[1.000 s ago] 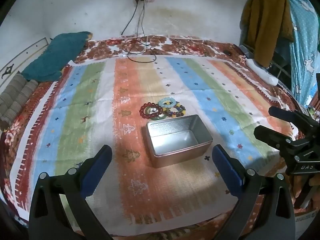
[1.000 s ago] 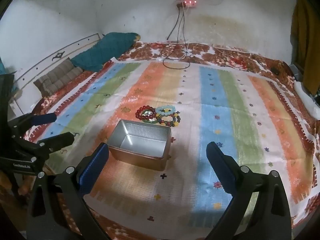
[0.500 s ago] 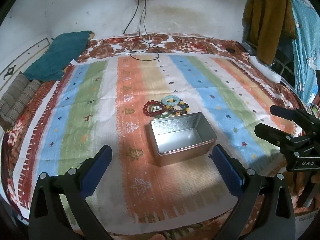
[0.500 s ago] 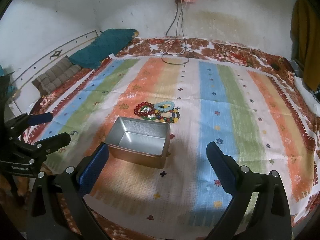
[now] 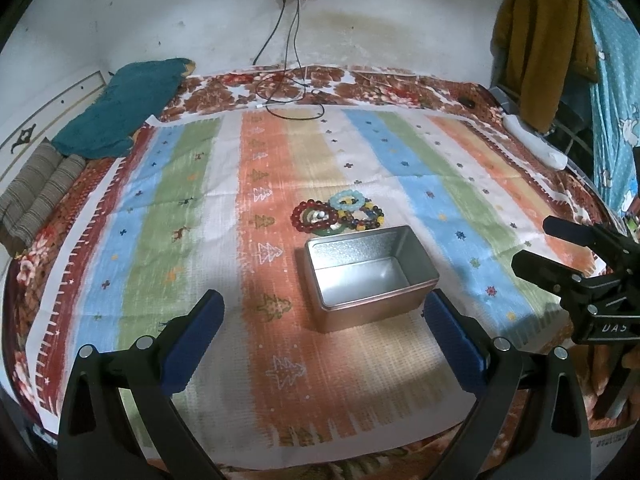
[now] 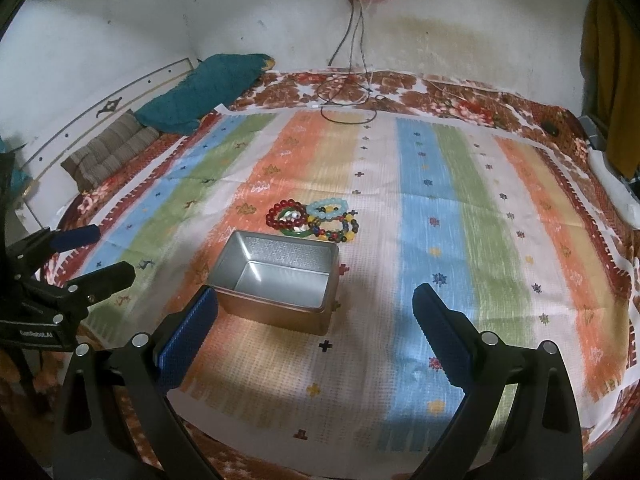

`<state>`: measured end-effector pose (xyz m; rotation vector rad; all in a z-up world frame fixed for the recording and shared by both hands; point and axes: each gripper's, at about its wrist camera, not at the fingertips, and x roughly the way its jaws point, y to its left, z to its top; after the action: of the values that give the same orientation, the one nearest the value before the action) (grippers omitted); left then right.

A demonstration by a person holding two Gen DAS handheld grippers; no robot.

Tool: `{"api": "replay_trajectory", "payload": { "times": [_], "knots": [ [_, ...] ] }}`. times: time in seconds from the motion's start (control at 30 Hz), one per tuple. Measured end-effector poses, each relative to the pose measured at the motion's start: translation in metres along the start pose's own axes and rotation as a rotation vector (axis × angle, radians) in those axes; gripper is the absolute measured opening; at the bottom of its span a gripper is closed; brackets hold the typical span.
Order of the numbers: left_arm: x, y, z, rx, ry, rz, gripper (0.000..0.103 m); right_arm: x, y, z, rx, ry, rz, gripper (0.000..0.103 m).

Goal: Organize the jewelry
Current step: 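Move both tools toward the bracelet pile beside the silver tin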

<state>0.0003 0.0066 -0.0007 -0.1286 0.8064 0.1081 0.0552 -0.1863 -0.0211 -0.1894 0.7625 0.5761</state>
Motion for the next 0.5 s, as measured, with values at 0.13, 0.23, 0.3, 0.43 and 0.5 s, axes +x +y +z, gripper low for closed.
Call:
{"api": "replay_trajectory", "payload": {
  "times": [0.13, 0.23, 0.3, 0.43, 0.5],
  "knots": [
    [0.001, 0.001, 0.0, -0.004, 0.008, 0.002, 0.097, 0.002, 0.001, 0.0, -0.004, 0.001, -0.015, 0.099],
    [0.003, 0.002, 0.0, -0.007, 0.014, 0.006, 0.097, 0.004, 0.002, 0.001, -0.006, 0.007, -0.017, 0.099],
    [0.004, 0.003, 0.001, -0.01, 0.021, 0.006, 0.097, 0.004, 0.001, 0.002, 0.003, 0.008, -0.016, 0.099],
    [0.006, 0.002, 0.001, -0.004, 0.023, 0.01, 0.097, 0.009, 0.0, 0.006, 0.015, 0.014, -0.019, 0.099],
    [0.008, 0.002, 0.002, -0.005, 0.027, 0.013, 0.097, 0.013, 0.001, 0.007, 0.015, 0.024, -0.023, 0.099]
  ]
}}
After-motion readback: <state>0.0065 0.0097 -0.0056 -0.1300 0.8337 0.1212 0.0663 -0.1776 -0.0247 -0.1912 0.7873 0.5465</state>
